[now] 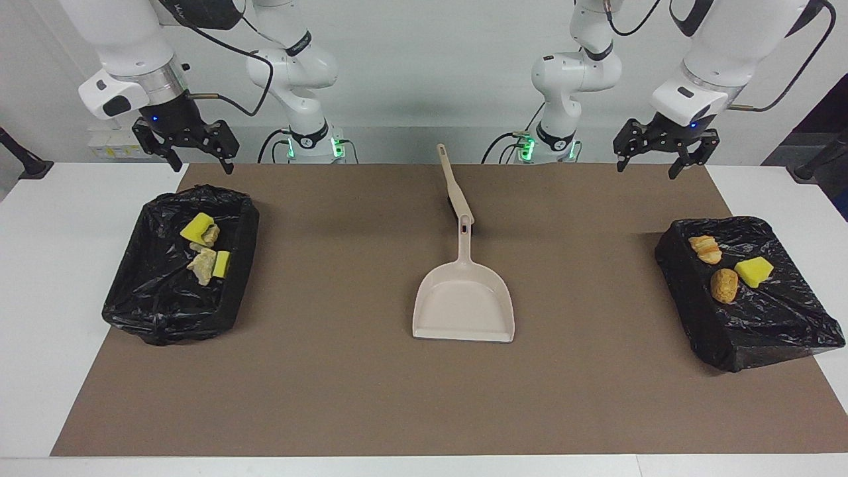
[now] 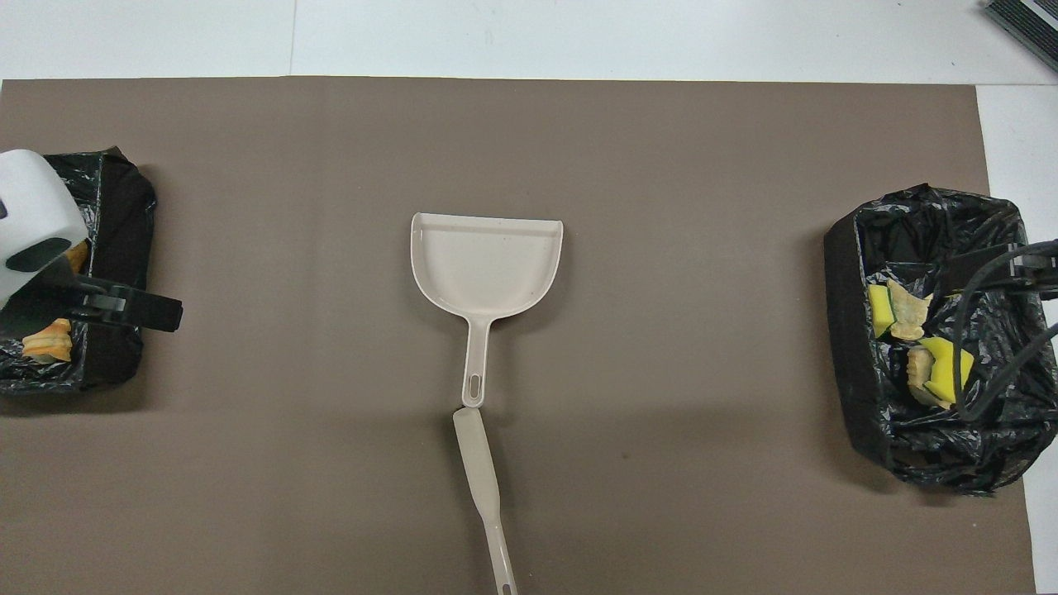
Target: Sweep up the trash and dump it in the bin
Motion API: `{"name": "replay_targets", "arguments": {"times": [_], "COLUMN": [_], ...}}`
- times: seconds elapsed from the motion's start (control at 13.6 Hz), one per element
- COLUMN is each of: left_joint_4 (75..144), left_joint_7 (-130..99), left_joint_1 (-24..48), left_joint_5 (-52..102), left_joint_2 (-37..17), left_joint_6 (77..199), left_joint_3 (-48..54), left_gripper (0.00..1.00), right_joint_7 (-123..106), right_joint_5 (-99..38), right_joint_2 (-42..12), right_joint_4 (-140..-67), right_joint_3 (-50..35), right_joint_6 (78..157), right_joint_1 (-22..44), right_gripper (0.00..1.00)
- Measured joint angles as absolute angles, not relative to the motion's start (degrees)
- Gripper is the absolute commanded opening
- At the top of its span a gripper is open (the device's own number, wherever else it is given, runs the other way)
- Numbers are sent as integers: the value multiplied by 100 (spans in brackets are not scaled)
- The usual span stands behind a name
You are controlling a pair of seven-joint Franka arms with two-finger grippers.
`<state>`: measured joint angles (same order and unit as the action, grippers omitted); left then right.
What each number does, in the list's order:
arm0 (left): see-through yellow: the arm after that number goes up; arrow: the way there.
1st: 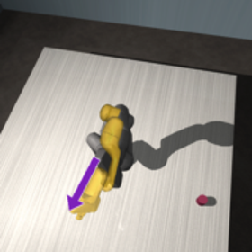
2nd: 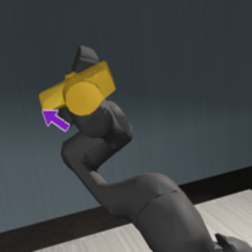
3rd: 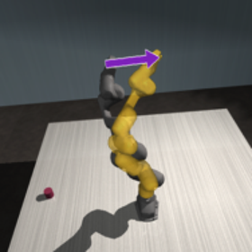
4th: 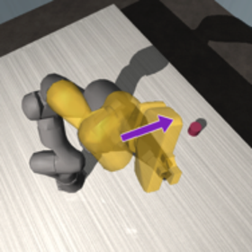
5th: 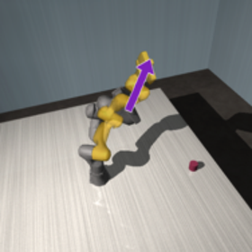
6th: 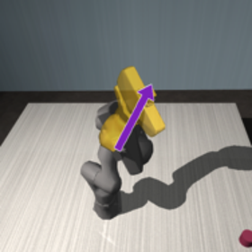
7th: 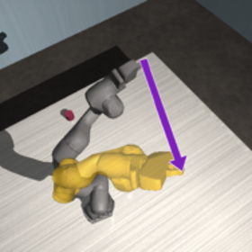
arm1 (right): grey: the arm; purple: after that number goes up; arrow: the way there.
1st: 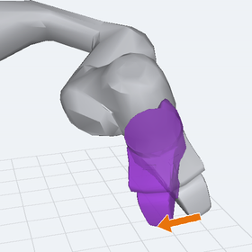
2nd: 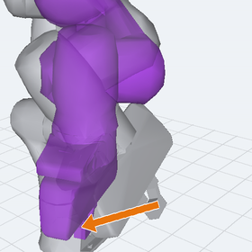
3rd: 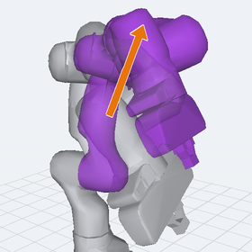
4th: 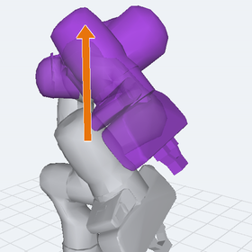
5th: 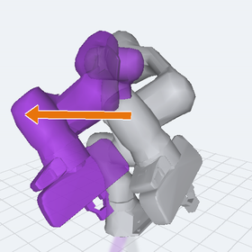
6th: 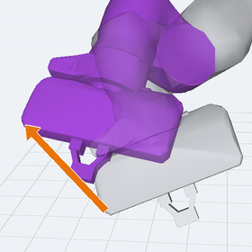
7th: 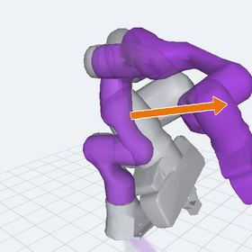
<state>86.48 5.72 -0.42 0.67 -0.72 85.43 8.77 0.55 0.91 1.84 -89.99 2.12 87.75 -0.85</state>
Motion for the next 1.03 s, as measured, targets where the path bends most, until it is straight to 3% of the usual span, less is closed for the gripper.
{"name": "replay_targets", "arguments": {"times": [0.66,1.03], "left_joint_4": [8620,8620], "left_joint_7": [637,852], "left_joint_1": [-49,283], "left_joint_5": [67,67], "left_joint_2": [-72,-72], "left_joint_6": [8542,8532], "left_joint_3": [851,350], "left_gripper": [100,100], "right_joint_7": [55,55], "right_joint_5": [91,91], "right_joint_2": [184,184], "right_joint_4": [-8999,-8999], "right_joint_3": [212,212], "right_joint_6": [8775,8775], "right_joint_1": [-85,-85], "right_gripper": [100,100]}}
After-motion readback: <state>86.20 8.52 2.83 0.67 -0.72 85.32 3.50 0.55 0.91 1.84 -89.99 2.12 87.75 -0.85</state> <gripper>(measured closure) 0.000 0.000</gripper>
